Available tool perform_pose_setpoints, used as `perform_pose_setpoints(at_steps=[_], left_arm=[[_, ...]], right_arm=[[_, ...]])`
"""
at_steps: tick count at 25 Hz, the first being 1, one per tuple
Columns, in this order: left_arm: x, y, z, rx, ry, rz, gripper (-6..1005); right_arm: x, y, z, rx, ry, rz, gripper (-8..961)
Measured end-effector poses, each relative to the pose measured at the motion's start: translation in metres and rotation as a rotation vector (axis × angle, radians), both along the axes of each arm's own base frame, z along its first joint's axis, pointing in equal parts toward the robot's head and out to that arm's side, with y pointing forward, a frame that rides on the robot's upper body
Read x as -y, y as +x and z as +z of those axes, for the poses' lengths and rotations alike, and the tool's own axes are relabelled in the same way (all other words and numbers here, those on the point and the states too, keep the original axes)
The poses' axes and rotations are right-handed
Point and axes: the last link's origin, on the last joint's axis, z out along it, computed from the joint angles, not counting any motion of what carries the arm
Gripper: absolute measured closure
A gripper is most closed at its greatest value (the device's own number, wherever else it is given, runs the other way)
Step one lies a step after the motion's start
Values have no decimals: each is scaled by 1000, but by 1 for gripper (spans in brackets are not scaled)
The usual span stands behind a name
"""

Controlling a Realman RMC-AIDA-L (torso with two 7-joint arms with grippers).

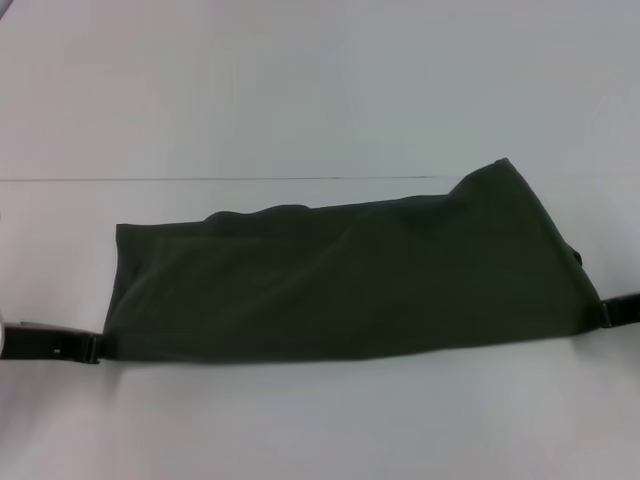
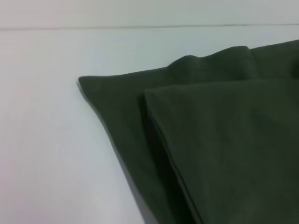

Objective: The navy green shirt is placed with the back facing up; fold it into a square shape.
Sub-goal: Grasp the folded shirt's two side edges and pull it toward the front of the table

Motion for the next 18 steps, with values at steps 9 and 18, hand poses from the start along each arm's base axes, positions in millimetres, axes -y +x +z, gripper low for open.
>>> perform_pose_setpoints(at_steps=[9,18], left_arm=[[16,-10,3,34,-4,38,935],[16,-12,3,30,-20,49,924]], right_arm=[[31,14,5,-69,-30,-75,949],[52,27,4,-169,-8,-145,950]])
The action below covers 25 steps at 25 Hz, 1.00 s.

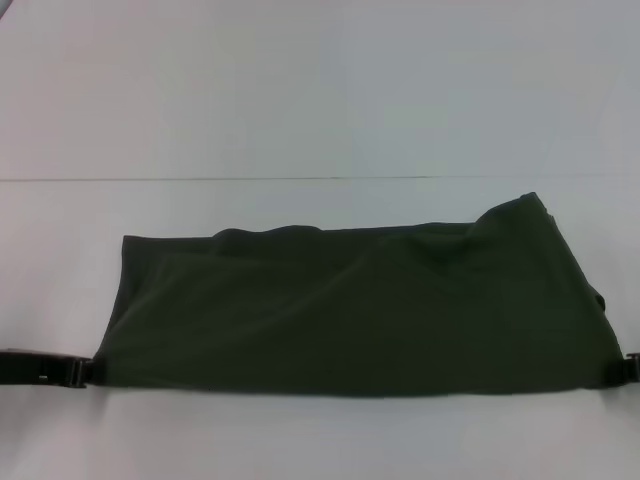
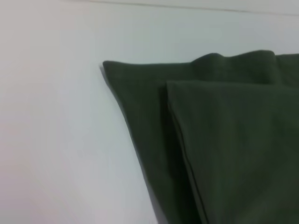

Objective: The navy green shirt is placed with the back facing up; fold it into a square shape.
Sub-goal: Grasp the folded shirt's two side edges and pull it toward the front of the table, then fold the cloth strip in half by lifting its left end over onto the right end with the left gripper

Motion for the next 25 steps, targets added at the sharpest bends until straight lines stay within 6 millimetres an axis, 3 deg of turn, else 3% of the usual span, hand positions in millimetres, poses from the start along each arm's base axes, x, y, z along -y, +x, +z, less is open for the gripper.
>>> perform_pose_setpoints(at_steps=[8,16,18,25], left_arm=[[6,-2,13,39,9,26,914],[-8,6,47,124,198,-35,669],[-20,16,45,158,210,-82,585],[-77,46,7,76,183,-165,317]], right_arm=[[1,-4,28,-138,131,6,903],[-7,-14,50,-223,257,121,564],[-12,-20,52,-220,267,167,493],[-25,-36,45,-199,246,244,220]])
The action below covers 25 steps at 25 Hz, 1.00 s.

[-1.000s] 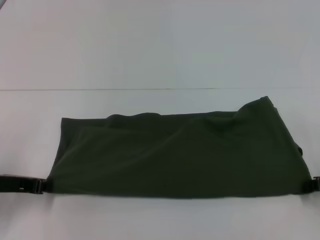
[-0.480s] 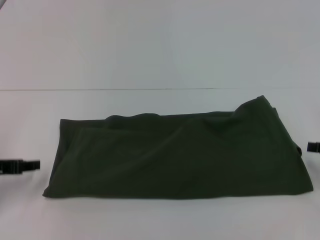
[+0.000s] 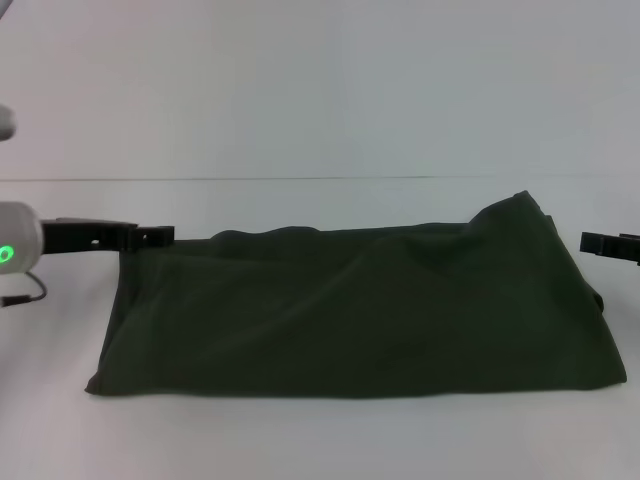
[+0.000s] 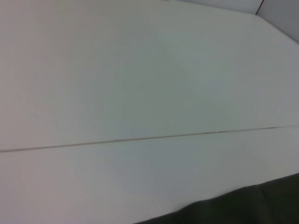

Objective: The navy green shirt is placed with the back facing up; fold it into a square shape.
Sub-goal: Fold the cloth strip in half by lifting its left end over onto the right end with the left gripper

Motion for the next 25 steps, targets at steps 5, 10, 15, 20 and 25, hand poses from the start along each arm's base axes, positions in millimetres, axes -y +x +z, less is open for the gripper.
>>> perform_pose_setpoints(at_steps=[5,10,15,20,25], left_arm=[[-19,2,-19,-149,-11,16,241],[-22,-3,-32,-196,-51,42,241],[-26,-3,-46,-213,-65,44,245],[-29,-4,-49,-240,-51,46,256],[-29,-7,-53,-244,-49,55,278]], right_arm=[[2,2,-1,0,-2,-6,212],[4,6,-2,-8,-3,-20,213],[3,8,-4,-7,-3,-28,213],[4,9,-4,-4,-2,-31,213],[3,10,-5,-7,-6,-35,214]])
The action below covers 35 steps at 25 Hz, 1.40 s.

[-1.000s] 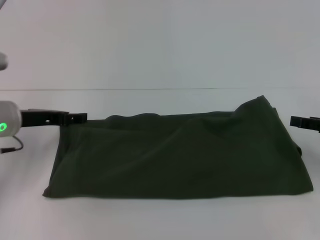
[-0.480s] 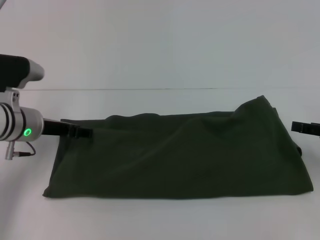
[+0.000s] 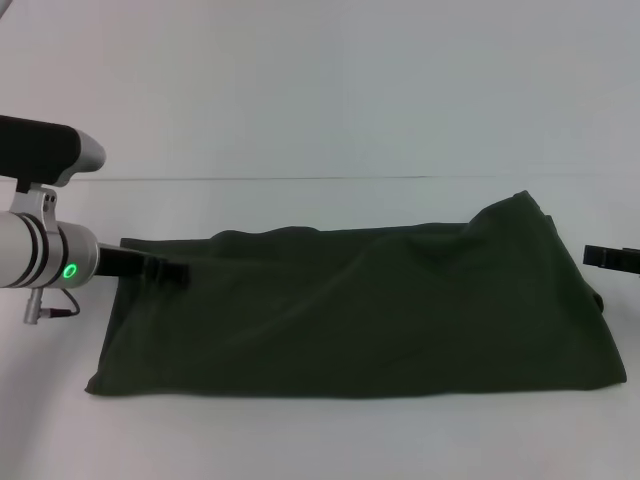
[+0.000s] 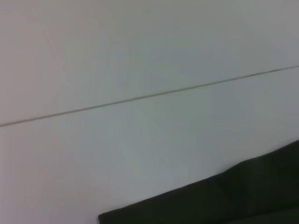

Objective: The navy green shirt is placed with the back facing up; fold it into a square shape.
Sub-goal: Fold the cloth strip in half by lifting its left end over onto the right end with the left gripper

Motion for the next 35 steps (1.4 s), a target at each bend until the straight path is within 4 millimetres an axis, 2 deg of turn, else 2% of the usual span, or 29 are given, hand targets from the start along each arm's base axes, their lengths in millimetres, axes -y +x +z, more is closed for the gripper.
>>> perform_pose_setpoints(at_steps=[7,12,21,23,29,35], left_arm=[[0,-3,-4,-3,-15,13,309],[1,-4,-5,-6,-21,12,530],[-1,-1,-8,-17,-17,-9,697],[-1,0,-9,-19,-21,-16,734],[-1,3,-12,-11,-33,-22,966],[-4,5,-4,18,11,-9,974]], right_arm=[[-1,1,2,4,3,-1,217],[-1,0,3,5,4,0,219],[0,4,7,3,11,-13,223],[0,5,8,2,8,-16,254],[1,6,8,1,5,-16,365],[0,6,9,4,11,-17,358]])
